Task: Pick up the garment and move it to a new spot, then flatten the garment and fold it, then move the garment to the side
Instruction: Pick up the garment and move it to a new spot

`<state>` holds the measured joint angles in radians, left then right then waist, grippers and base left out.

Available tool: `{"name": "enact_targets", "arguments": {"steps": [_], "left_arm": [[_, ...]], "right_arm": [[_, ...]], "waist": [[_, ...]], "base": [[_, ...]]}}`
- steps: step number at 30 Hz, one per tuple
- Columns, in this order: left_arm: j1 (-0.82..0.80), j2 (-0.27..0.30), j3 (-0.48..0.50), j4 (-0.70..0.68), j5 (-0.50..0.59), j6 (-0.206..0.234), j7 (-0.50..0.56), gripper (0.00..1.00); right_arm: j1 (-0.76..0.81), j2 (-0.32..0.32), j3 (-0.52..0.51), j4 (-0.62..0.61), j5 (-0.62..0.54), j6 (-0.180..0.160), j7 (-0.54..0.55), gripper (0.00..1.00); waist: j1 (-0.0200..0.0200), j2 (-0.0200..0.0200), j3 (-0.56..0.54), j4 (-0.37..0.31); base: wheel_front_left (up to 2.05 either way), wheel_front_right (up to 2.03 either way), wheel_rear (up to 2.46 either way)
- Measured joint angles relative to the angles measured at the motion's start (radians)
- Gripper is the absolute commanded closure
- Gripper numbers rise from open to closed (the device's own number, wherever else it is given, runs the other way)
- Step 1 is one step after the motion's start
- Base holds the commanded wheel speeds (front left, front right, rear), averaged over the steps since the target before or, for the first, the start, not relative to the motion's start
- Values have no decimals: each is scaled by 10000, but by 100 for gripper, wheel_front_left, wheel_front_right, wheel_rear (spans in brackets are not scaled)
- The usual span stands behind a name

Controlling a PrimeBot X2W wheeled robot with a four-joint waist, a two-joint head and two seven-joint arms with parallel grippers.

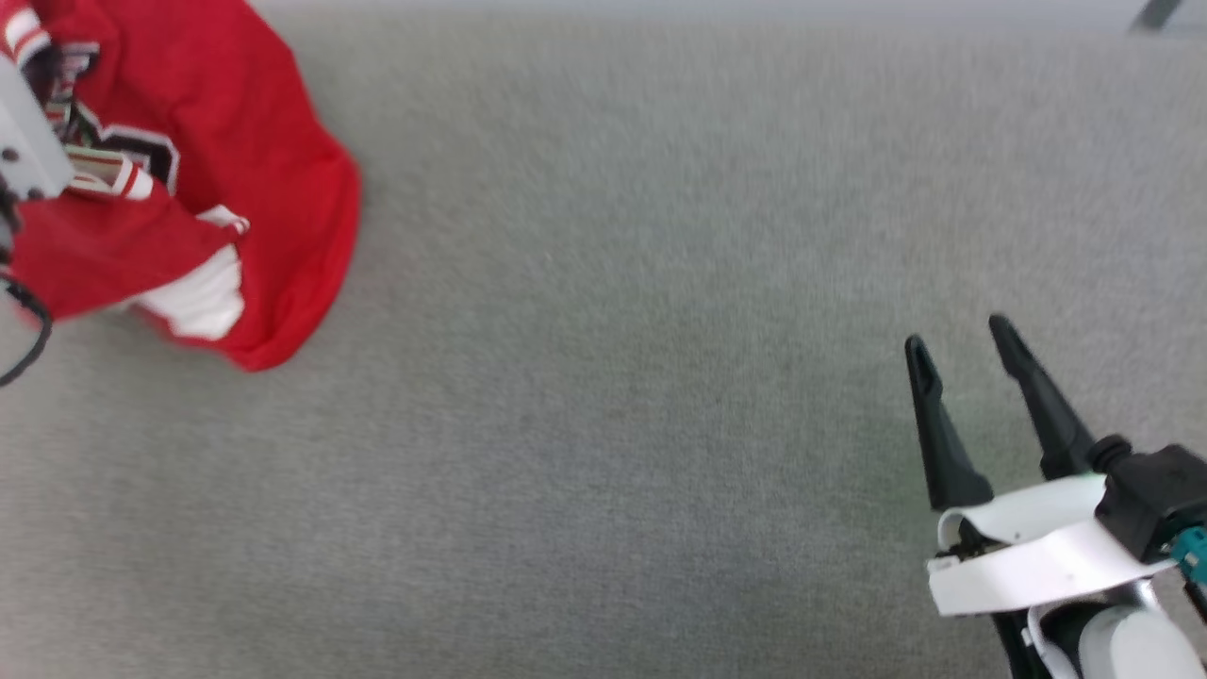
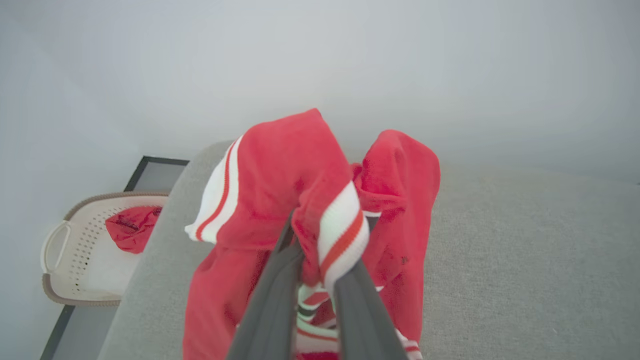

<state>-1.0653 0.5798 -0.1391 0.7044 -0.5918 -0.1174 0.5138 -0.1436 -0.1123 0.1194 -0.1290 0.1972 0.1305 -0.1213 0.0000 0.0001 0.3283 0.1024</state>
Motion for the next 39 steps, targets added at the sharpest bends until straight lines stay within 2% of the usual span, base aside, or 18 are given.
{"name": "enact_targets", "arguments": {"steps": [9, 21, 28, 39], "left_arm": [[-684, 0, -890, -403, 182, -86, -1035, 100], [-807, 244, -1958, -2010, -922, -102, -136, 100], [-178, 194, -2196, -3714, -1488, -50, 880, 100], [1400, -48, -2514, -6987, -2119, 938, 2090, 100]], "right_arm": [[733, 355, -21, 226, 23, 0, -35, 0], [1121, 560, -830, 213, -17, 0, -127, 0], [1273, 585, -1772, 198, -148, 0, -211, 0], [1507, 593, -2968, 117, -282, 0, -203, 0]], "waist": [[0, 0, -1846, 354], [0, 0, -3496, 647], [0, 0, -3623, 181], [0, 0, -3518, -974]], "base": [[0, 0, 0], [0, 0, 0], [0, 0, 0], [0, 0, 0]]}}
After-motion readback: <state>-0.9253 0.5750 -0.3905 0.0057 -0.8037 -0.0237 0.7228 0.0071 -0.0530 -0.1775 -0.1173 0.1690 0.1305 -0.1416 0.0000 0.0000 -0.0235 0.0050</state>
